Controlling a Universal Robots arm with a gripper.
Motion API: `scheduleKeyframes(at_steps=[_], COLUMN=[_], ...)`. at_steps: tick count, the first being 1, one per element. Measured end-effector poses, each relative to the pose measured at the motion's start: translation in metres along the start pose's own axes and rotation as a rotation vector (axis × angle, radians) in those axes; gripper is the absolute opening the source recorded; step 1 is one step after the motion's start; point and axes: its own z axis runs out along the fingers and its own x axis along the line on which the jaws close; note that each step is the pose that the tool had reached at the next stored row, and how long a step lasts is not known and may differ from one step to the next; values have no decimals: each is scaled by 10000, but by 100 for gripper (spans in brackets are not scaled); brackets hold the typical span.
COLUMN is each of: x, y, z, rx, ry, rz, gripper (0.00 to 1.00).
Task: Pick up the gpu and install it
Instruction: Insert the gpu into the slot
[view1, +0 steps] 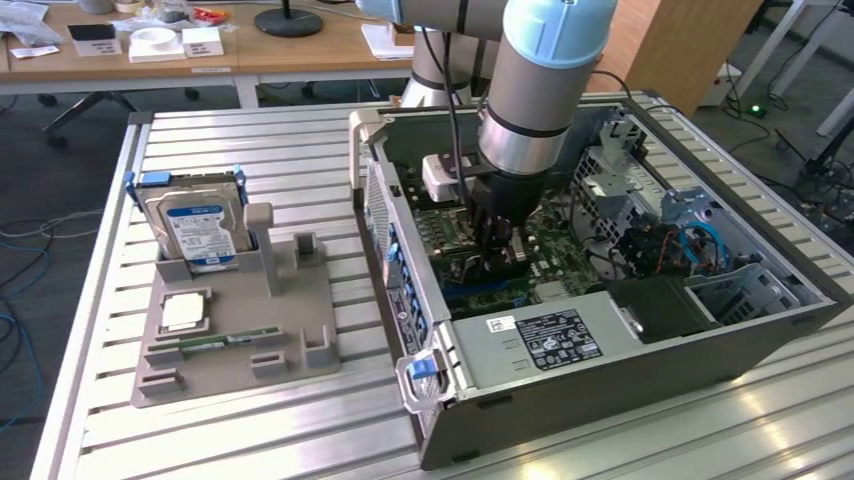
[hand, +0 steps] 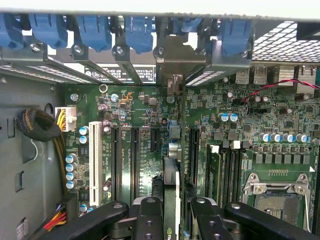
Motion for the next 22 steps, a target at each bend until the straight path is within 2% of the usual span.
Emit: scheduleKeyframes(at_steps=[8, 9, 10, 12, 15, 18, 19, 22], x=[0, 0, 0, 0, 0, 0, 0, 0], y=[0, 1, 1, 0, 0, 0, 0, 0], z=[0, 6, 4, 1, 1, 0, 0, -6], rx=[-2, 4, 5, 2, 1, 0, 1, -2], ry=[1, -12, -9, -3, -1, 0, 0, 6], rz=[0, 1, 1, 1, 1, 1, 0, 1], gripper=[26, 27, 33, 33, 51, 56, 63, 63])
